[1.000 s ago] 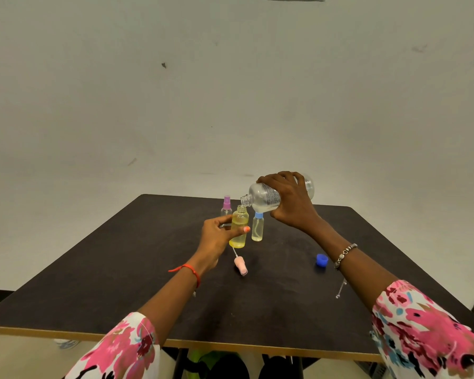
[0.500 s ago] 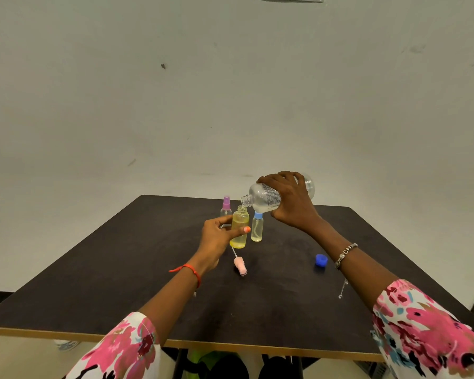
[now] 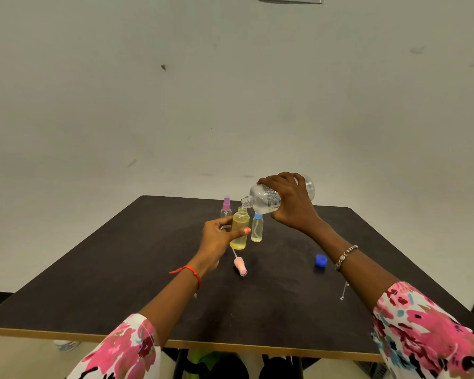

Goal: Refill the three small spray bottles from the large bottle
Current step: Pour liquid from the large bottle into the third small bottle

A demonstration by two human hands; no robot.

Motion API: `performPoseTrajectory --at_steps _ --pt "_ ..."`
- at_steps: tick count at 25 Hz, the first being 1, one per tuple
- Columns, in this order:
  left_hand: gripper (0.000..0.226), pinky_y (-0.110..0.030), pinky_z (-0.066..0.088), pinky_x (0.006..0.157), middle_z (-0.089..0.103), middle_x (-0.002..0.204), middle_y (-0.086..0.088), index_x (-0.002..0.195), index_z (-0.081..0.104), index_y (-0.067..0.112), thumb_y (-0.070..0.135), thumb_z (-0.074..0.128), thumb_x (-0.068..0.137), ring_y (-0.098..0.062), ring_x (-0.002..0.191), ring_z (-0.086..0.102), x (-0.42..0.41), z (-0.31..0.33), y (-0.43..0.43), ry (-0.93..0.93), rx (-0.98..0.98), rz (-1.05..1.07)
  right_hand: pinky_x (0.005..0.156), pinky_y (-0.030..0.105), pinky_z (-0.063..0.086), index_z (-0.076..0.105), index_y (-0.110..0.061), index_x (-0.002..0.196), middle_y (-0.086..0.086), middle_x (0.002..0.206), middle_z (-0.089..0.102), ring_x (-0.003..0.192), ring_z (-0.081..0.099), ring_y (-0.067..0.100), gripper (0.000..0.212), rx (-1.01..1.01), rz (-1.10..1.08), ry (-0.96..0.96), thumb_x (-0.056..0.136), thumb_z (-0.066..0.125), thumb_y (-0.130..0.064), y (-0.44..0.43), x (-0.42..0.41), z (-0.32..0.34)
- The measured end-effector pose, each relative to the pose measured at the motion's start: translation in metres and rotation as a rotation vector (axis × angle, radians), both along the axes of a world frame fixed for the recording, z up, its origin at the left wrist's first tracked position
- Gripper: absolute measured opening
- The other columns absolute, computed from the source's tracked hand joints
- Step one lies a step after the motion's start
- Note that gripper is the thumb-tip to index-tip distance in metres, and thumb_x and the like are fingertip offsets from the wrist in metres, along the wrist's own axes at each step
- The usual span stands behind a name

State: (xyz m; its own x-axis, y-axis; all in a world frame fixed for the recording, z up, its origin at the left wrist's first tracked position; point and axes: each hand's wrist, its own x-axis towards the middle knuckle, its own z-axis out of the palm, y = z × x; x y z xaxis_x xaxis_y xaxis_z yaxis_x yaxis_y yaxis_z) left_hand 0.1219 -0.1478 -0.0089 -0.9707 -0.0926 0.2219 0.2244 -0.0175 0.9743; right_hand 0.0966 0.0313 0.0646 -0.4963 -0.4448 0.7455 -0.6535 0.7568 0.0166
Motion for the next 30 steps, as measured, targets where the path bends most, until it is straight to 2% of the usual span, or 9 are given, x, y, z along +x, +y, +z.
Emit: performPoseTrajectory --at_steps 8,14,17,20,25,30 --pt "0.047 -0.038 0.048 0.093 0.063 0.103 -0.001 0.111 0.063 0.012 0.01 0.078 0.066 -0.018 0.104 0.058 0.0007 -0.0008 0.0004 -0.008 -0.003 0.008 0.099 0.047 0.027 0.06 -0.015 0.115 0.005 0.112 0.065 0.109 0.054 0.031 0.057 0.008 -0.006 -0.01 0.061 0.06 -0.035 0.0008 0.0011 0.0003" --pt "0.043 -0.03 0.048 0.085 0.064 0.095 0.004 0.108 0.064 0.013 0.009 0.077 0.067 -0.016 0.101 0.059 0.0013 -0.0013 0.0002 0.002 0.007 -0.008 0.099 0.046 0.028 0.06 -0.016 0.114 0.003 0.112 0.065 0.109 0.054 0.029 0.055 0.012 -0.012 -0.008 0.062 0.059 -0.034 0.0002 0.0016 -0.0009" --pt "0.046 -0.027 0.048 0.084 0.064 0.097 0.002 0.11 0.064 0.011 0.01 0.078 0.066 -0.015 0.1 0.058 0.001 -0.0014 0.0004 -0.004 0.007 0.003 0.099 0.047 0.029 0.06 -0.015 0.114 0.004 0.111 0.066 0.107 0.054 0.03 0.055 0.008 -0.011 0.003 0.062 0.059 -0.033 0.0002 0.0008 -0.0006" --pt "0.046 -0.021 0.048 0.074 0.064 0.095 0.004 0.11 0.064 0.012 0.01 0.078 0.066 -0.014 0.099 0.059 0.001 -0.0015 0.0006 -0.001 0.014 -0.005 0.099 0.047 0.028 0.06 -0.015 0.114 0.004 0.111 0.066 0.108 0.054 0.03 0.055 0.01 -0.015 0.005 0.062 0.06 -0.033 0.0004 0.0001 -0.001" --pt "0.046 -0.029 0.048 0.084 0.064 0.098 0.002 0.111 0.063 0.011 0.01 0.077 0.067 -0.016 0.101 0.058 0.0001 -0.0039 0.0004 -0.008 0.007 0.0 0.1 0.047 0.028 0.06 -0.015 0.114 0.004 0.112 0.065 0.109 0.054 0.03 0.054 0.01 -0.01 -0.004 0.063 0.06 -0.033 0.0011 -0.0011 -0.0035" --pt "0.045 -0.024 0.049 0.08 0.065 0.095 0.004 0.11 0.064 0.012 0.01 0.077 0.067 -0.012 0.096 0.059 -0.0015 -0.0053 0.0012 -0.004 0.0 -0.004 0.1 0.047 0.027 0.059 -0.015 0.115 0.005 0.113 0.065 0.109 0.053 0.031 0.054 0.01 -0.002 -0.012 0.063 0.066 -0.029 0.0025 -0.0029 -0.0052"
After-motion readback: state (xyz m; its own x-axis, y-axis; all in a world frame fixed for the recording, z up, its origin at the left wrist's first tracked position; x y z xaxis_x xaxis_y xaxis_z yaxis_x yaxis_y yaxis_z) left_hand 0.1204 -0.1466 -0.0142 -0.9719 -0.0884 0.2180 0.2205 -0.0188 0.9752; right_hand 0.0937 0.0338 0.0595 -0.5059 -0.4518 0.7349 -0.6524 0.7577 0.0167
